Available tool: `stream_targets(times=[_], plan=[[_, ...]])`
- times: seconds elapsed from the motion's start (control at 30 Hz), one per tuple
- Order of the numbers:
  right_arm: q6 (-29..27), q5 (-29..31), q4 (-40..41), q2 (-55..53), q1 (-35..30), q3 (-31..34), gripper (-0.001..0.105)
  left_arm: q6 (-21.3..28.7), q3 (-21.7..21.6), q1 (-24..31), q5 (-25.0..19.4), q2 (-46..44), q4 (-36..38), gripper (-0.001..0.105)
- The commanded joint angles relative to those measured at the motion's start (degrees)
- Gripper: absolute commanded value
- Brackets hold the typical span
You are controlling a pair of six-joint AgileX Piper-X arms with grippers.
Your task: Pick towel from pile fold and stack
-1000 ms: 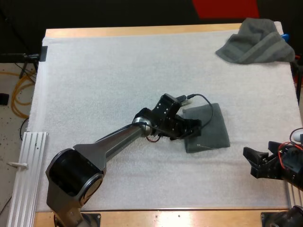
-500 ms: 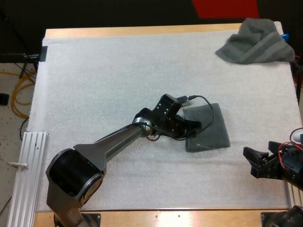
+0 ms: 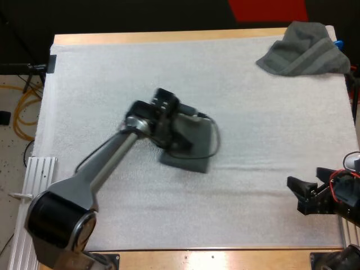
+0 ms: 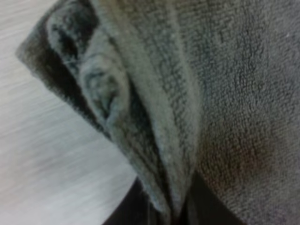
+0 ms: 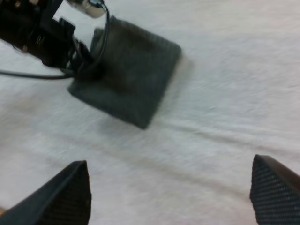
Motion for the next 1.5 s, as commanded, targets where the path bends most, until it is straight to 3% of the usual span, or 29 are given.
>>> stream_targets(times=[0.0,0.07,0.27,0.43,0.57,0.7,0.8,0.9,0.97,1.13,1.3,1.47], plan=[[-0.6,-2.2,-1.3,-0.1,0.1,0.1,0.068,3.2,-0.3,1.6,-4.2,-0.9,2.9,0.000],[0.1,-3.4,-3.6,-0.1,0.1,1.1,0.068,6.5,-0.3,6.1,-7.7,-1.5,5.0,0.000],[0.5,-3.9,-6.4,-0.1,0.1,2.4,0.068,9.6,-0.3,18.0,-9.5,-1.6,6.2,0.000],[0.5,-6.2,-7.4,-0.1,0.1,2.4,0.069,12.2,-0.3,25.4,-12.5,-1.6,6.0,0.000],[0.5,-6.2,-7.4,0.9,0.1,2.4,0.069,14.7,-0.3,29.6,-12.5,-1.6,5.4,0.000],[0.3,-6.2,-7.4,2.4,0.1,2.4,0.069,16.1,-0.3,31.2,-12.7,-1.6,5.1,0.003],[0.3,-7.7,-7.8,3.7,0.1,2.4,0.069,16.7,-0.3,31.6,-14.2,-1.6,5.1,0.014],[0.2,-10.0,-9.0,4.8,0.1,2.4,0.069,16.7,-0.3,31.6,-15.0,-1.6,5.1,0.032],[0.2,-11.4,-9.9,5.4,0.1,2.4,0.069,16.7,-0.3,31.6,-18.4,-1.6,5.0,0.046],[0.2,-11.4,-10.5,5.6,0.1,2.4,0.069,16.7,-1.0,31.6,-26.1,-1.8,4.7,0.051],[0.2,-11.4,-10.6,5.6,0.1,2.4,0.069,16.3,-2.0,31.3,-25.4,-5.1,4.4,0.051],[0.2,-11.6,-10.8,5.6,0.1,2.4,0.069,16.0,-2.0,31.3,-17.4,-14.2,3.5,0.051]])
